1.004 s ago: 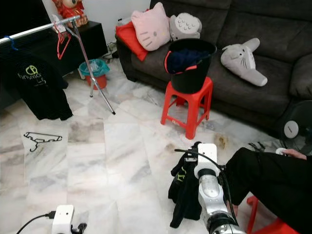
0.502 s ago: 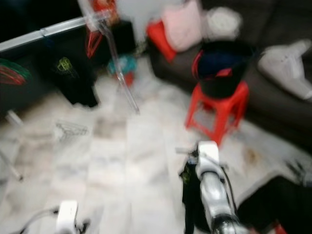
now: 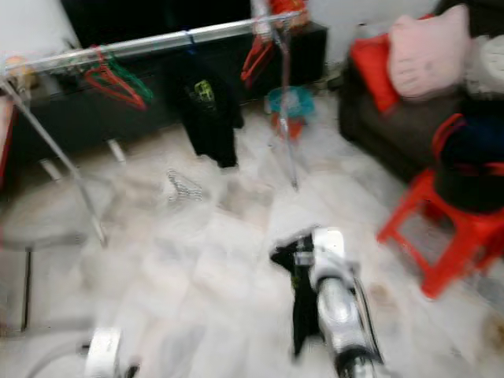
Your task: Hang hanger
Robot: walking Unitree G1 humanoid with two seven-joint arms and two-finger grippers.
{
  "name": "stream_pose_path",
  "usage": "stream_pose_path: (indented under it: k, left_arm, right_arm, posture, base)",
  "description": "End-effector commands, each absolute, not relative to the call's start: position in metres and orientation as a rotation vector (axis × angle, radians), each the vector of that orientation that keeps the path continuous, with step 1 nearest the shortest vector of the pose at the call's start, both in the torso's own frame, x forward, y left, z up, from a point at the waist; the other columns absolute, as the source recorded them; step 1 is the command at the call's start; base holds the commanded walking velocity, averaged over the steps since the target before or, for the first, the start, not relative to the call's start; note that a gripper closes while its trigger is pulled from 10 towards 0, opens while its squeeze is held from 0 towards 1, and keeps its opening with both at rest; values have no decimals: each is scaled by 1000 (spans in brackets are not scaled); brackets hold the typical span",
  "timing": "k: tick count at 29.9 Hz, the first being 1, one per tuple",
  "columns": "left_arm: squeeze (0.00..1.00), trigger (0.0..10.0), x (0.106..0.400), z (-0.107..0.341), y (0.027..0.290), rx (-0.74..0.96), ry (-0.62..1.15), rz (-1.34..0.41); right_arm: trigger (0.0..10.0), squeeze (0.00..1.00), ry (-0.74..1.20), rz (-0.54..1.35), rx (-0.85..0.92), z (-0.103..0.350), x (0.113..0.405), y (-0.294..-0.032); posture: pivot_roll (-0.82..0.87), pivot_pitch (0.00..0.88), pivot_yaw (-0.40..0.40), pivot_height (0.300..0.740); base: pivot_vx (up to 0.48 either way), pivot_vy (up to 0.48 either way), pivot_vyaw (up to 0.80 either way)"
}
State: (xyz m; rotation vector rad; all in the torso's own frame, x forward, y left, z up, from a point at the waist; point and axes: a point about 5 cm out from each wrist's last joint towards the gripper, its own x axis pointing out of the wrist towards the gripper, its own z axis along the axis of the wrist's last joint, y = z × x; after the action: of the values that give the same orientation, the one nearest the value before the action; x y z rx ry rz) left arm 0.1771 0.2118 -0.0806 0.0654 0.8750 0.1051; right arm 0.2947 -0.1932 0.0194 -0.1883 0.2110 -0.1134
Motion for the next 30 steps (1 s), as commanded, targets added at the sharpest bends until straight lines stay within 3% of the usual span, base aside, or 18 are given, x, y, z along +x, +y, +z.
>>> stream_pose_path:
  k: [1,10,22,30]
  left_arm:
    - [0,10000,173,-81,221,84,885,121]
    - [0,10000,173,-81,221,82,886,120]
    - [0,10000,173,-81,221,75,884,124]
    - [0,10000,173,-81,220,72,884,126]
  right_arm:
    - [10000,0,177,-93,-165,25,301,-181]
    - [10000,0,220,-148,-126,22,300,-189]
    - [10000,0,227,-141,-118,21,300,-187]
    - [10000,0,204,-138,-120,24,301,-187]
  posture:
    - [-65,0,37,736]
    - [-64,0,36,736]
    - [-61,0,32,736]
    - [-59,0,30,736]
  base:
    - [266,0,0]
    - [267,0,0]
    - [267,0,-800]
    - [268,0,0]
